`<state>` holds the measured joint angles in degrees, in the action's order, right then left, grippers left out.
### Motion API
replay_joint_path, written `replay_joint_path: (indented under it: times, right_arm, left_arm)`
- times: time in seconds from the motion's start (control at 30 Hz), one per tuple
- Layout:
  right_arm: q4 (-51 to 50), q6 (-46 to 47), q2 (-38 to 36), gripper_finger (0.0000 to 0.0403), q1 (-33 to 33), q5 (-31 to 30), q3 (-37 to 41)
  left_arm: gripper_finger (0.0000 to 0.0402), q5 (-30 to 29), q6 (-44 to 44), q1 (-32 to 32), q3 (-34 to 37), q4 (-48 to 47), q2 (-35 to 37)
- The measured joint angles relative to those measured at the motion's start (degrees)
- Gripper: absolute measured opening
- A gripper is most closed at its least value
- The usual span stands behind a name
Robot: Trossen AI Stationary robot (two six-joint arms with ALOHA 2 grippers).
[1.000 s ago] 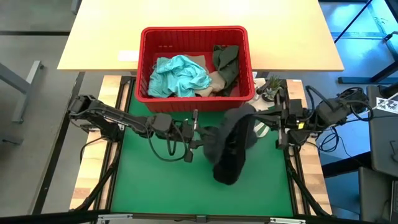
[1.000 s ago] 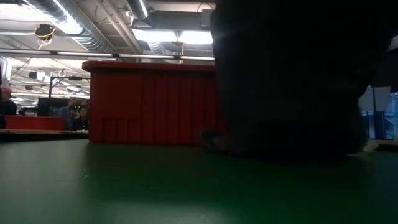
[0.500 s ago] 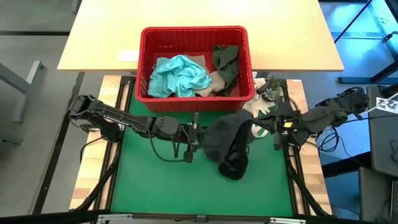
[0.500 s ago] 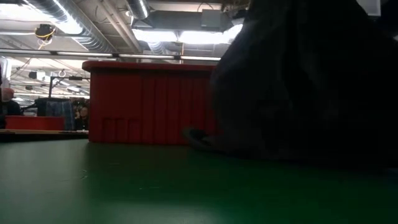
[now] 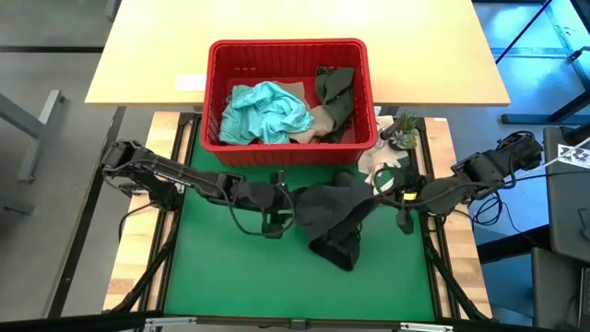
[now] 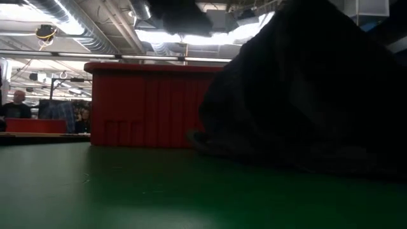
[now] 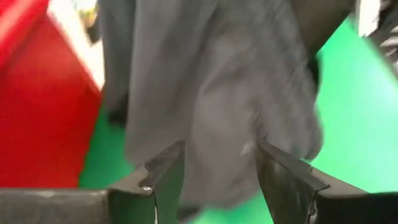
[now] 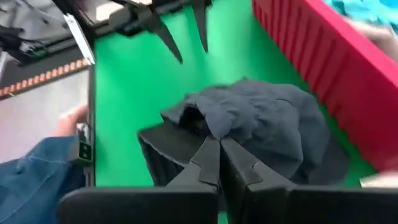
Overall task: Fold Laundry from Bin
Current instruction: Fold the black shorts from the red laundry bin
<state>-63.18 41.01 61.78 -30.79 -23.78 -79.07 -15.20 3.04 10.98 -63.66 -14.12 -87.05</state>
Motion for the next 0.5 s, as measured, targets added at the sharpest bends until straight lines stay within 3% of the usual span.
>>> replay_joint_path:
  times: [0.17, 0.5]
  right_arm:
    - [-2.8, 2.2, 0.0, 0.0001, 0.0, 1.2, 0.0]
    - [-3.8, 2.3, 0.0, 0.0001, 0.0, 7.0, 0.0]
  left_arm:
    - [0.0185, -1.9, 2.8, -0.6, 0.0, -5.7, -1.1]
    - [0.016, -1.0, 2.6, -4.4, 0.0, -5.8, -12.4]
